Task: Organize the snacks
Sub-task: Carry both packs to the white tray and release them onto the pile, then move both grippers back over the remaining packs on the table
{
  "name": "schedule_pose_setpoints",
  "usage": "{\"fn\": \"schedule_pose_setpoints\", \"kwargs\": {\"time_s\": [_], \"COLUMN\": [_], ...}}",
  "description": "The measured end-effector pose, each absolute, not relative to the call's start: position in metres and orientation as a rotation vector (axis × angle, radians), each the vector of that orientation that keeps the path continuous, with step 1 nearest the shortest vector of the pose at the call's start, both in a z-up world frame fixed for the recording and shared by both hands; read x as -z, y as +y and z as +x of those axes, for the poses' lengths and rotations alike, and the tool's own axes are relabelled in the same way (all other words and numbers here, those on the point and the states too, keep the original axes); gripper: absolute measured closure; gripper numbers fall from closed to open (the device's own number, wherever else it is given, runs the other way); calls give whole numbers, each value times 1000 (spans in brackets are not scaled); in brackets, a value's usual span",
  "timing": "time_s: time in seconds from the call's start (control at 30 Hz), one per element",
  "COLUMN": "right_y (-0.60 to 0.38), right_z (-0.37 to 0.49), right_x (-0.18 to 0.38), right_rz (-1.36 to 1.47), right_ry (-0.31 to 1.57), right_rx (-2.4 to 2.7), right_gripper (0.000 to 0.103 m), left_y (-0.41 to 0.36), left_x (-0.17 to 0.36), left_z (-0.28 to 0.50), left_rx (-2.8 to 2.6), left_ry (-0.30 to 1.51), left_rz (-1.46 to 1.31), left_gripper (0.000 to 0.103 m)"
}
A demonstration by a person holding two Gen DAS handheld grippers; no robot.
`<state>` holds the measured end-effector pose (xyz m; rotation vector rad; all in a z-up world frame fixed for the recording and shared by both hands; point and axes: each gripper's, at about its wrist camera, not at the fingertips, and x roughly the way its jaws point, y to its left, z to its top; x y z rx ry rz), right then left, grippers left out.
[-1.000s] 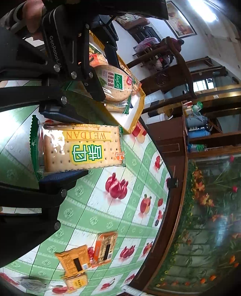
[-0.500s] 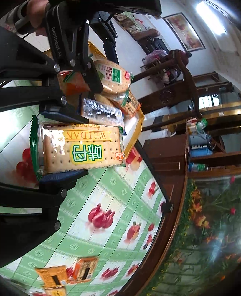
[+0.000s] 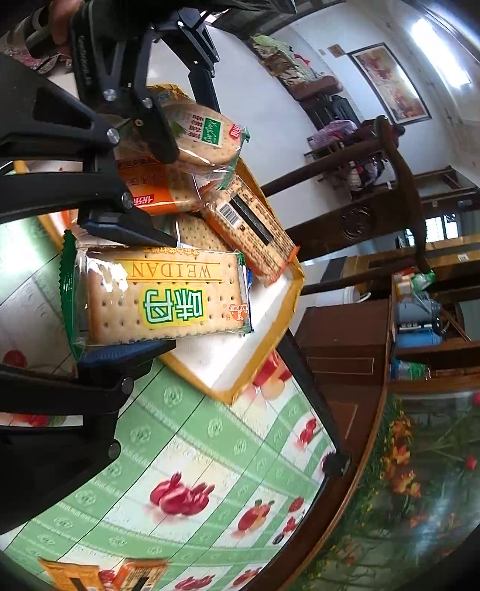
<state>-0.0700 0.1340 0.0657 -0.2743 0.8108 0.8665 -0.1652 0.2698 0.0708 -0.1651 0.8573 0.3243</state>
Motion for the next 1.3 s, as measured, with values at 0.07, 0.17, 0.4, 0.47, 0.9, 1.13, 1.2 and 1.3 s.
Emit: {"fn": "schedule_pose_setpoints", "kwargs": {"time_s": [0.07,0.17,0.4,0.47,0.9,1.13,1.2,1.3], "right_y": [141,149,162,163,162,139,131,114], "right_z": [-71,-72,-75,-77,-79,-75,-72,-67], "right_x": [-62,-58,-49,-47,-51,-62,-64,-64], "right_rz": [-284,-299,-323,-327,-269,-207,-200,-173], "right_ry": [818,826,846,853,859,836,830,833], "right_rx": [-875,-886,-890,-893,-918,-896,-878,-854], "right_gripper": [57,57,57,57,44,42,41,41], "left_y": [270,271,271,271,280,282,278,264], "left_x": [-66,-59,-54,-54,-51,-64,-67,-72], "left_z": [-166,-167,-166,-167,-172,-173,-169,-161], "left_rx": [-324,-324,-328,-329,-365,-382,-372,-350], "left_ry": [867,876,876,872,856,820,818,813], "left_rz": [-166,-168,-154,-152,-171,-199,-198,-177], "left_gripper": [26,26,26,26,19,16,16,16]}}
